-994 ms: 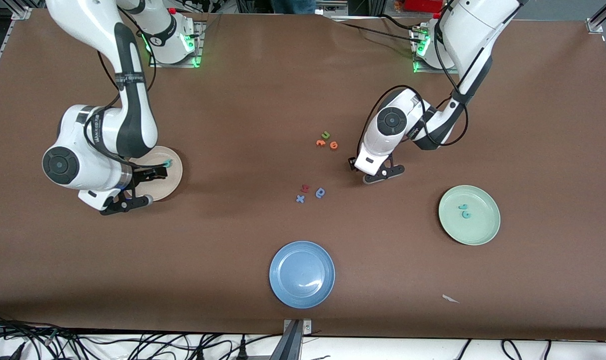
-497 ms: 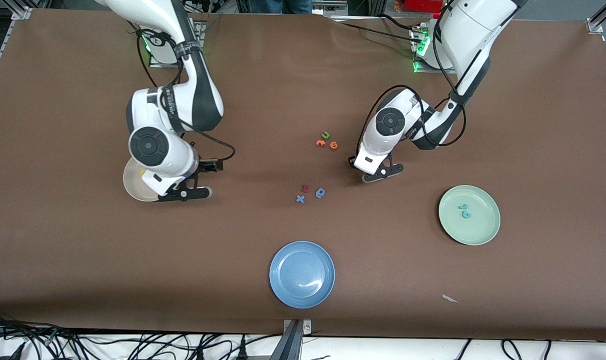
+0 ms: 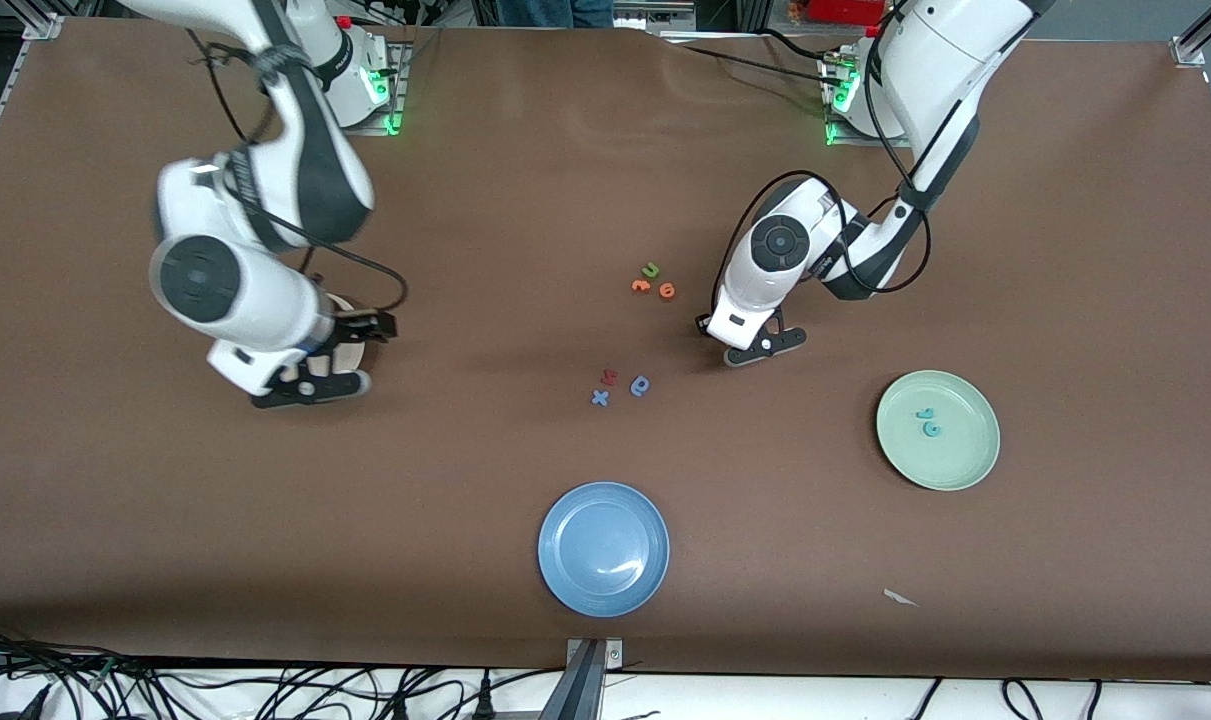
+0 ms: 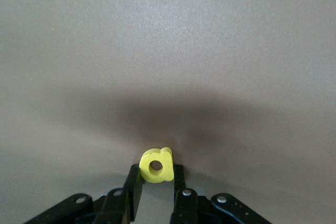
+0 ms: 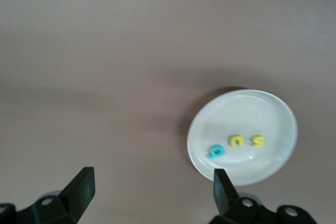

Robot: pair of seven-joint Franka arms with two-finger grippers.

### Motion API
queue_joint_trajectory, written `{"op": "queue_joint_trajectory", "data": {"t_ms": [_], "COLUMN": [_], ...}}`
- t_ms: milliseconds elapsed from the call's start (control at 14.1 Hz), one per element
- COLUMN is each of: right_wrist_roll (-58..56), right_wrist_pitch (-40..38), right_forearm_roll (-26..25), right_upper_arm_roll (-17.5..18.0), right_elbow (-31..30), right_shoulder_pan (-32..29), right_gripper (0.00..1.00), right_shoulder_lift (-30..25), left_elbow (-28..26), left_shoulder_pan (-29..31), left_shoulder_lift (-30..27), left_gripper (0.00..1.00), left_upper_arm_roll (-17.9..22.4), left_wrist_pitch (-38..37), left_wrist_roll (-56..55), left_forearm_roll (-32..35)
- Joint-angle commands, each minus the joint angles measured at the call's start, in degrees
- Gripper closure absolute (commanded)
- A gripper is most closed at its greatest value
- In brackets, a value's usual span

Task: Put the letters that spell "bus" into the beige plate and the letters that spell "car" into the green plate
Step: 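Place the yellow a on the green plate while the right gripper retracts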

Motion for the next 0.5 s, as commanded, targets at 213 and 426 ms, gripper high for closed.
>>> {"op": "queue_joint_trajectory", "data": {"t_ms": [213,426], "right_wrist_roll": [-2.8,-5.0], "right_wrist_pitch": [-5.1,-6.0], "right_forearm_roll": [-1.6,-1.9], "right_upper_arm_roll": [10.6,8.2], "right_elbow": [-2.8,-2.0], "right_shoulder_pan": [-18.3,-19.0], "right_gripper": [0.00,0.00], "right_shoulder_lift": [-15.8,-18.8], "left_elbow": [12.1,17.2], "left_shoulder_pan": [3.6,9.1], "left_shoulder_lift": [-0.2,-0.2], "left_gripper": [0.85,0.85], "left_upper_arm_roll": [0.5,0.7], "left_wrist_pitch": [-17.5,-25.6], "left_wrist_roll": [9.9,23.5], "left_forearm_roll": [1.8,1.9]}}
